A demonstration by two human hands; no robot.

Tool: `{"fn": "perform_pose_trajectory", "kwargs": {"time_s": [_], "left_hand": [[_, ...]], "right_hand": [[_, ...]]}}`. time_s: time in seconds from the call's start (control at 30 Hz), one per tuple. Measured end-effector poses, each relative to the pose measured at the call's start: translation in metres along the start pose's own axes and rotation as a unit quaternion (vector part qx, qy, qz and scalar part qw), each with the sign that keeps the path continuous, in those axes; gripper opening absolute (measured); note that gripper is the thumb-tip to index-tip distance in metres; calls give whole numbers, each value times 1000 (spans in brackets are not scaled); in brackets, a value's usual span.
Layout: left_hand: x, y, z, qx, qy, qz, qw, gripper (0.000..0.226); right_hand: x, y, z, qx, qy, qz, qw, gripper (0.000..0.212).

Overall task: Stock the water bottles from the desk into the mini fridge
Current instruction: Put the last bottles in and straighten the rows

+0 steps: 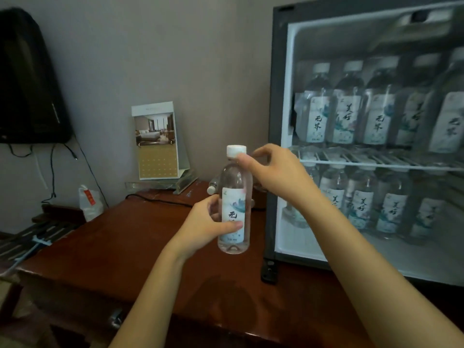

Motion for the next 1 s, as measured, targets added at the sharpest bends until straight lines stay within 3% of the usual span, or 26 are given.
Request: {"fn": "perform_pose_trajectory", "kwargs": {"time_s": [0.17, 0.3, 0.5, 0.67, 0.8, 1.0], "left_hand": [[5, -38, 49, -38, -47, -13, 998, 62], [26, -77, 84, -67, -98, -37, 992, 39], [92, -145, 128, -59, -107, -62, 991, 39], [147, -193, 143, -18, -73, -84, 994, 44], [175, -218, 142, 10, -60, -114, 992, 33], [192, -229, 135, -3, -70, -126, 990, 32]], "right_hand": [[-63, 35, 35, 122, 13, -15, 992, 46], [-85, 65, 57, 119, 73, -37, 990, 59], [-67, 115, 72, 44, 72, 136, 987, 70], [-44, 147, 96, 59, 25, 215, 975, 66], [-33, 161, 118, 69, -9, 256, 964, 61], [-24, 170, 135, -24, -45, 253, 966, 63]]}}
Point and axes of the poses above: each hand's wrist, its own x-axis towards the middle knuckle, its own y-axis out of the back of the hand, z = x × y, the point moved 1 cm from there along x, towards the middle knuckle, and after that the axes turned 5 degrees about -z, right-handed, at the moved point
